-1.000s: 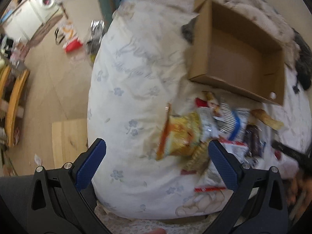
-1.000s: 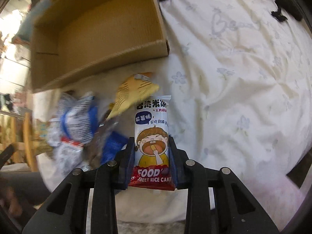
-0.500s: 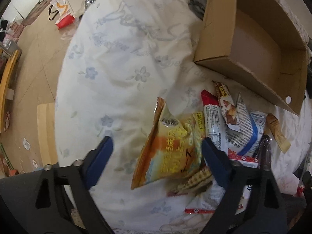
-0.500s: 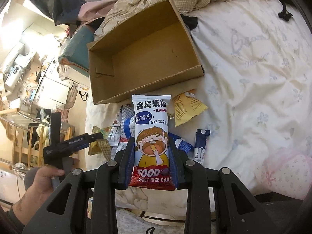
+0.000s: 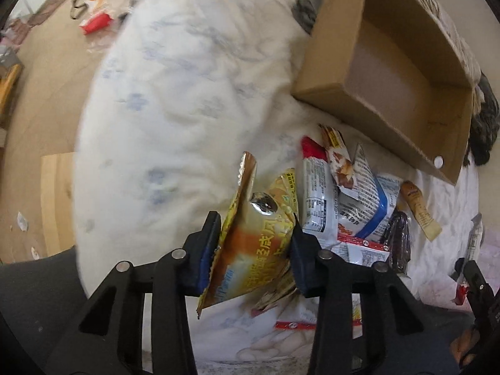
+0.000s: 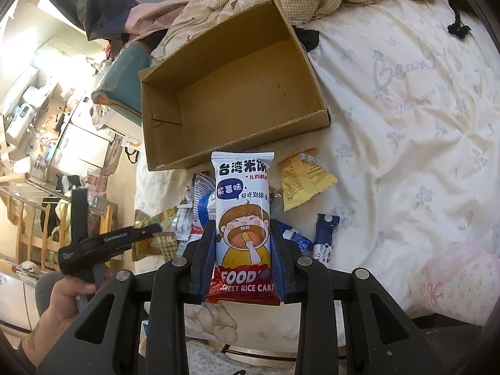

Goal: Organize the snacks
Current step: 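Carry the yellow chip bag and rice cake bar over the box with both grippers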

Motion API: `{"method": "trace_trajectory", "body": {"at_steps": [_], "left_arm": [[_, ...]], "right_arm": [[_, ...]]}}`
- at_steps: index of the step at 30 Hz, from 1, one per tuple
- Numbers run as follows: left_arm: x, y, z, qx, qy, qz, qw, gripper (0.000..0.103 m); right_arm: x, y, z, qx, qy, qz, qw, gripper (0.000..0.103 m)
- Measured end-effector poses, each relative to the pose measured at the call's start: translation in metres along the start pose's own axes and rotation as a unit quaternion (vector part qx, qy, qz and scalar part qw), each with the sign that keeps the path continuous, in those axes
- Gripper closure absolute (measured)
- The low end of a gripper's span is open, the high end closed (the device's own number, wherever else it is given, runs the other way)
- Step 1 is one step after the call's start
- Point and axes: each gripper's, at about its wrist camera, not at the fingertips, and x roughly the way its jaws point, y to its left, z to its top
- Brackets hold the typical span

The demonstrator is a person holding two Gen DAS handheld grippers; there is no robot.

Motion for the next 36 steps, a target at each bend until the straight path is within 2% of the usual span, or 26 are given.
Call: {"method": "trace_trajectory", "body": {"at_steps": [4,8,11,15,20,25,36], "left_arm": [[-0.039,0.017,-0.005,-0.018,-0.055,0.000,0.9984,0.068],[-0.073,0.008,-0.012,0.002,-0.115,-0.019,0.9932,0.068],[-0.089,-0.012,-0.005,0.026,-0.140,-0.030,0.9894,0.068],[-0.103,-0.035,0.002,0.060,-0.147,-0.046,0.9862,0.068],[-0.108,-0.066,0.017,0.102,-0.155,-0.048,0.9815,0.068],[-0.104,-0.097,0.039,0.136,-0.155,-0.045,0.9775,0.068],[-0.079,-0.151,0.087,0.190,-0.161,-0.049,0.9672,0.068]], "right_arm": [[-0.005,0.002,0.001,-0.001,-0.016,0.011,1.000,0.070],[-0.012,0.009,0.006,-0.002,-0.042,0.024,0.999,0.070],[-0.012,0.013,0.013,0.000,-0.059,0.035,0.998,0.070],[-0.010,0.019,0.022,-0.006,-0.074,0.038,0.997,0.070],[-0.001,0.023,0.038,-0.023,-0.084,0.016,0.996,0.070],[0.012,0.025,0.057,-0.052,-0.083,-0.054,0.994,0.070],[0.034,0.019,0.108,-0.062,-0.100,-0.066,0.991,0.070]]}}
